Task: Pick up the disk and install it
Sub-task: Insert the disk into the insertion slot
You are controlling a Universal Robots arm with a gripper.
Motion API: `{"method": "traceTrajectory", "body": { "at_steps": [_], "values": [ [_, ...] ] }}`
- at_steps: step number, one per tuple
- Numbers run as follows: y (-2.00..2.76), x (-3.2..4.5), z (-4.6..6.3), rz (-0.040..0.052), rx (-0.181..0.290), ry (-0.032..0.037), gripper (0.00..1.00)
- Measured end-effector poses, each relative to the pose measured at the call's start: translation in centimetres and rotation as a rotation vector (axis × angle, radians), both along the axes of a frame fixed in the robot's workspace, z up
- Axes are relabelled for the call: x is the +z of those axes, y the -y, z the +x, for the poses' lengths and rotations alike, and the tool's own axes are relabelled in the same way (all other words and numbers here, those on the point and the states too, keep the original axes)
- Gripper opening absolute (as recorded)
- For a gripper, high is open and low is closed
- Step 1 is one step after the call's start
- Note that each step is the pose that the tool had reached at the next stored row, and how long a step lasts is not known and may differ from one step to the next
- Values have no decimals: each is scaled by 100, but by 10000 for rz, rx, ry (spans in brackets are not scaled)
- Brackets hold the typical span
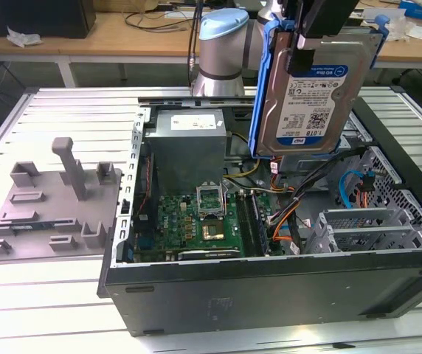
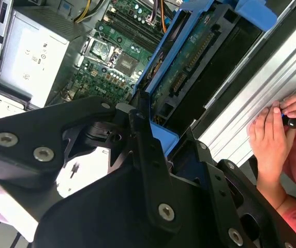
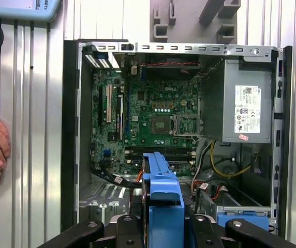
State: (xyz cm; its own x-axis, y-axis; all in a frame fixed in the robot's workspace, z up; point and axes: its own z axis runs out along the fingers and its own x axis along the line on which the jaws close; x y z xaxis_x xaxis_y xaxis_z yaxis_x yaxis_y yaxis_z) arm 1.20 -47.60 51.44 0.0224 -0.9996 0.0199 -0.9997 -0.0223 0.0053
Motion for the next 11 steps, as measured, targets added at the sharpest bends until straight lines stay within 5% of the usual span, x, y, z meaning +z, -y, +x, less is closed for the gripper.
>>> {"method": "traceTrajectory", "body": {
  "at_steps": [6, 11],
  "values": [
    [35, -1, -1, 55, 0, 0, 37],
    [126, -8, -1, 155, 0, 0, 37]
  ]
}}
